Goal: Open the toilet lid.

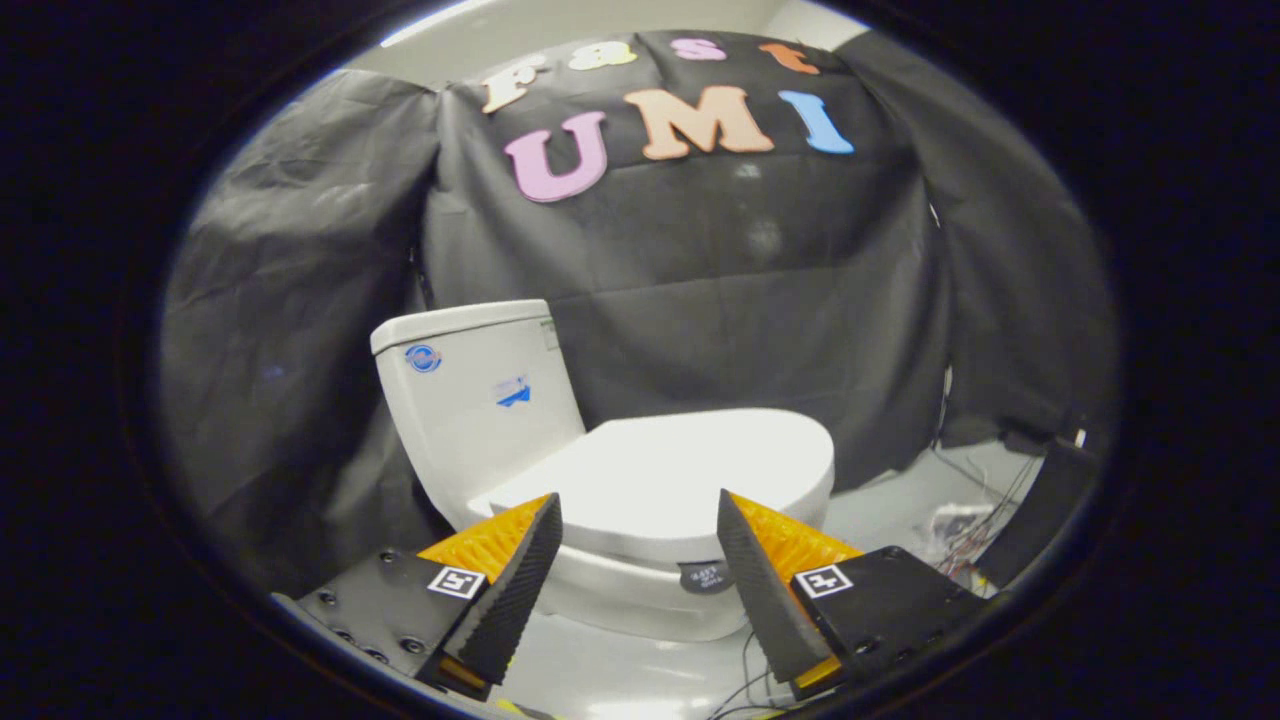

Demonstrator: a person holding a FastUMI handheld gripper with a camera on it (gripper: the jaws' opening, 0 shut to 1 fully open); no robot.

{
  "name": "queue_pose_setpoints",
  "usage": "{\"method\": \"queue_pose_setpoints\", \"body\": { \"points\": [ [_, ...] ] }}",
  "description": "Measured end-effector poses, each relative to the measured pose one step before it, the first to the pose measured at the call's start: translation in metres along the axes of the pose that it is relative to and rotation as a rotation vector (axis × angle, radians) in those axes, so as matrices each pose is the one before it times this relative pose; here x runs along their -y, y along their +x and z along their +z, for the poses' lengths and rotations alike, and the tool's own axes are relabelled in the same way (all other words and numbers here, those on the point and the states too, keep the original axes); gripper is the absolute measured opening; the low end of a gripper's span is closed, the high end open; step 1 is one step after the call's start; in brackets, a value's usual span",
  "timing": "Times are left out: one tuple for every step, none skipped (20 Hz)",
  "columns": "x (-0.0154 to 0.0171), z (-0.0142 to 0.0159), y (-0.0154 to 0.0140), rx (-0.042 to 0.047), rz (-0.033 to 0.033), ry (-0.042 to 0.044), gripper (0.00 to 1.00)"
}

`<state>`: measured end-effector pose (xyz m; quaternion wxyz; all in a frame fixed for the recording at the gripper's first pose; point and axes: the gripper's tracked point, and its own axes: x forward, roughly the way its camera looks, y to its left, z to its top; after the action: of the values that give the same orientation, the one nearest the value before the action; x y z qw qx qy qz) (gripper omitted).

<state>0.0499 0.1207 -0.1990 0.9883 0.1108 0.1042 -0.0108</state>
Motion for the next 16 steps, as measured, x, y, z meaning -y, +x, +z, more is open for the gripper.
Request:
{"method": "queue_pose_setpoints", "body": {
  "points": [
    [0.00697,-0.00597,-0.00056,-0.01207,-0.02112,0.03649,0.99],
    [0.00523,-0.00260,0.00224,-0.00343,-0.01002,0.03573,0.98],
    [0.00213,-0.00377,0.00083,-0.00299,-0.00603,0.03213,0.98],
    [0.00387,-0.00258,0.00342,-0.00916,-0.01001,0.03555,0.98],
    [0.00585,-0.00695,0.00410,-0.01429,-0.01087,0.04190,0.98],
    [0.00563,-0.00538,0.00366,-0.01571,-0.01349,0.03622,0.98],
    [0.00406,-0.00692,0.00175,-0.01538,-0.01000,0.03495,0.98],
    [0.00294,-0.00394,0.00250,-0.01194,-0.00290,0.03430,0.98],
    [0.00089,-0.00264,0.00300,-0.01331,0.00312,0.03846,0.98],
    [0.00277,-0.00311,0.00345,-0.01281,0.00115,0.04106,0.98],
    [0.00441,-0.00330,0.00272,-0.00748,0.00197,0.04600,0.98],
    [0.00433,-0.00121,0.00226,-0.00568,0.00473,0.05882,0.98],
    [0.00097,0.00010,0.00080,-0.00314,0.00435,0.06855,0.98],
    [0.00231,-0.00046,0.00264,-0.00134,0.00409,0.07145,0.98],
    [0.00470,-0.00231,0.00513,-0.01078,0.00016,0.06185,0.98],
    [0.00290,-0.00672,0.00403,-0.01061,0.01494,0.05069,0.98]
  ]
}}
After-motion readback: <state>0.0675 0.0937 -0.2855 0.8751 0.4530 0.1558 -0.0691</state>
